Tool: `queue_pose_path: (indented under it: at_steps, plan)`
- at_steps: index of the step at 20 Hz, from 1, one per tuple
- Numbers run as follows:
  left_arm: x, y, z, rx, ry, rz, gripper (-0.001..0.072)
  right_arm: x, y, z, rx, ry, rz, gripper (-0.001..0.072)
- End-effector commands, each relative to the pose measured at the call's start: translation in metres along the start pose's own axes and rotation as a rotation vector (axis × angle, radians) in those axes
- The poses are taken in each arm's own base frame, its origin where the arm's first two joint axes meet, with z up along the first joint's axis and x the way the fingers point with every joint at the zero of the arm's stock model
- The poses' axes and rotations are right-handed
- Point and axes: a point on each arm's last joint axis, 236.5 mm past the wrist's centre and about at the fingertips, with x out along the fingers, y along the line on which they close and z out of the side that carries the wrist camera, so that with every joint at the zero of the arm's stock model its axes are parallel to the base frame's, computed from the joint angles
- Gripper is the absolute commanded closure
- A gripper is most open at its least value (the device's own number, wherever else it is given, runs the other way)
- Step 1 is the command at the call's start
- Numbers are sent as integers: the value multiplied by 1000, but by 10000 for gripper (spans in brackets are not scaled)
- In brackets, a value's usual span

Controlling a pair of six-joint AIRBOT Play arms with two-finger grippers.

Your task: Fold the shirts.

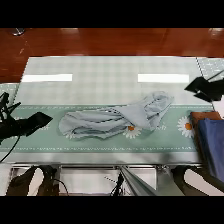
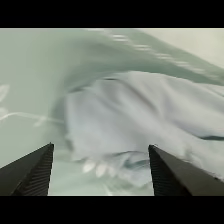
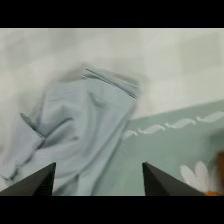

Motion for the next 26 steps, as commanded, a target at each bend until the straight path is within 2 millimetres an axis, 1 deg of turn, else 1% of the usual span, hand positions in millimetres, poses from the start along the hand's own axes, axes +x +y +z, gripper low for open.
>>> queue_pose_path:
  at_steps: [1, 2, 4, 6, 7, 9, 13, 14, 15, 16, 18, 21, 23, 26]
  plan:
    - [16, 8, -19, -129, 76, -19, 5, 18, -25, -58, 116, 26, 45, 95]
    - [25, -2, -25, -112, 98, -74, 6, 32, -9, -83, 109, 52, 127, 95]
    - [39, -7, -22, -95, 98, -114, 5, 47, 16, -122, 98, 102, 250, 96]
    - [50, -5, -11, -117, 70, -113, 5, 57, 26, -147, 72, 164, 277, 96]
    - [57, -3, -7, -113, 63, -102, 5, 60, 31, -156, 48, 189, 277, 95]
    - [72, 0, -8, -120, 82, -87, 5, 63, 40, -165, 0, 213, 278, 95]
    - [104, -8, -32, -112, 210, -85, 6, 72, 53, -160, 52, 182, 258, 96]
    - [109, -13, -34, -88, 233, -89, 31, 73, 59, -162, 47, 187, 264, 96]
    - [112, -20, -35, -44, 247, -100, 326, 77, 64, -167, 35, 200, 267, 95]
    - [114, -27, -33, 1, 253, -109, 677, 81, 70, -173, 29, 221, 273, 96]
    - [112, -41, -22, 54, 235, -127, 681, 90, 83, -184, 31, 265, 296, 95]
    - [106, -57, -8, 91, 218, -152, 681, 102, 93, -188, 55, 280, 313, 95]
    - [104, -60, -4, 98, 213, -158, 681, 105, 104, -189, 77, 294, 358, 96]
    - [104, -60, -4, 98, 213, -159, 681, 106, 118, -186, 106, 295, 428, 100]
